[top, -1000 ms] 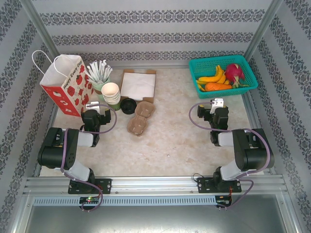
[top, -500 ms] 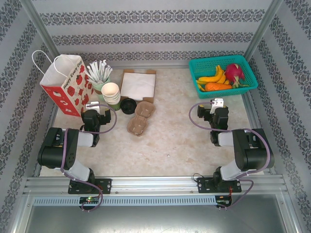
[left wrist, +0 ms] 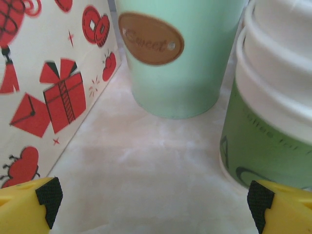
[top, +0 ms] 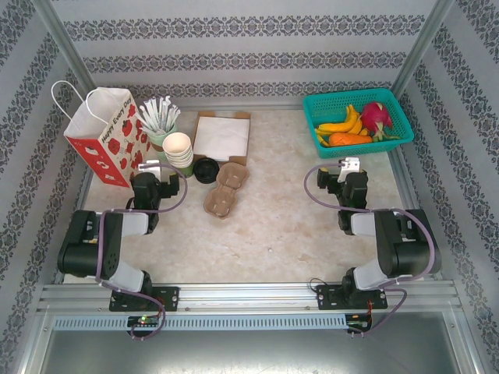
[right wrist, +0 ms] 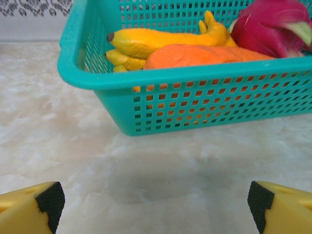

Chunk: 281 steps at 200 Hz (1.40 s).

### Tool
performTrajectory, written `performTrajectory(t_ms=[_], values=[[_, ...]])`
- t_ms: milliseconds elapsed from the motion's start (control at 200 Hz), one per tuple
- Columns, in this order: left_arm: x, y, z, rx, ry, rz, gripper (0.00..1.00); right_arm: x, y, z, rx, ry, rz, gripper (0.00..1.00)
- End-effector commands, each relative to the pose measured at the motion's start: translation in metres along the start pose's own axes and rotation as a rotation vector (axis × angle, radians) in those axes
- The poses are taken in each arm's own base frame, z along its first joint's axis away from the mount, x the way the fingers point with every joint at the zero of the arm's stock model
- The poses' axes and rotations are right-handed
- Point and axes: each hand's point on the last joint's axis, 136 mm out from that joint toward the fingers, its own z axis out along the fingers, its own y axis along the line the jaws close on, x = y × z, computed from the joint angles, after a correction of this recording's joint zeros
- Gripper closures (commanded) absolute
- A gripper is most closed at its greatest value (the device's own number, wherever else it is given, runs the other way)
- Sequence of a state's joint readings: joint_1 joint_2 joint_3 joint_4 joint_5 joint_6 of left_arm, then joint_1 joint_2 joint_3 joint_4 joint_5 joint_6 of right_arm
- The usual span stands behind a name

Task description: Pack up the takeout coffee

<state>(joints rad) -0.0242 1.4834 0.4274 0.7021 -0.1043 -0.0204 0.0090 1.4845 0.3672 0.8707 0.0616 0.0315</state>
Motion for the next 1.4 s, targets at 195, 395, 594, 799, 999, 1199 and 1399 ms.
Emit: performTrajectory(t_ms=[195, 395, 594, 799, 999, 1199, 1399], values=[[-0.041, 0.016, -0.045, -0.055, -0.058, -0.055, 0.0, -0.052, 0.0, -0.028, -0.015, -0.018, 0.106, 0.02], [-0.067, 0.029, -0.094, -0.086, -0.054, -0.331, 0.0, -0.062, 0.024, -0.042, -0.078, 0.246, 0.239, 0.02], [-0.06, 0.056, -0.15, -0.227, 0.024, -0.705, 0.0, -0.072, 0.084, -0.071, -0.157, 0.293, 0.279, 0.02], [-0.057, 0.019, -0.147, -0.106, 0.264, -0.844, 0.0, -0.056, 0.117, -0.079, -0.196, 0.385, 0.536, 0.02], [-0.082, -0.015, -0.119, 0.0, 0.409, -0.8, 0.0, -0.045, 0.159, -0.072, -0.242, 0.484, 0.599, 0.02], [-0.106, -0.036, -0.097, -0.011, 0.552, -0.555, 0.11, -0.04, 0.199, -0.069, -0.285, 0.534, 0.527, 0.02], [-0.119, -0.034, -0.071, -0.07, 0.631, -0.371, 0.27, -0.037, 0.215, -0.068, -0.3, 0.548, 0.535, 0.02]])
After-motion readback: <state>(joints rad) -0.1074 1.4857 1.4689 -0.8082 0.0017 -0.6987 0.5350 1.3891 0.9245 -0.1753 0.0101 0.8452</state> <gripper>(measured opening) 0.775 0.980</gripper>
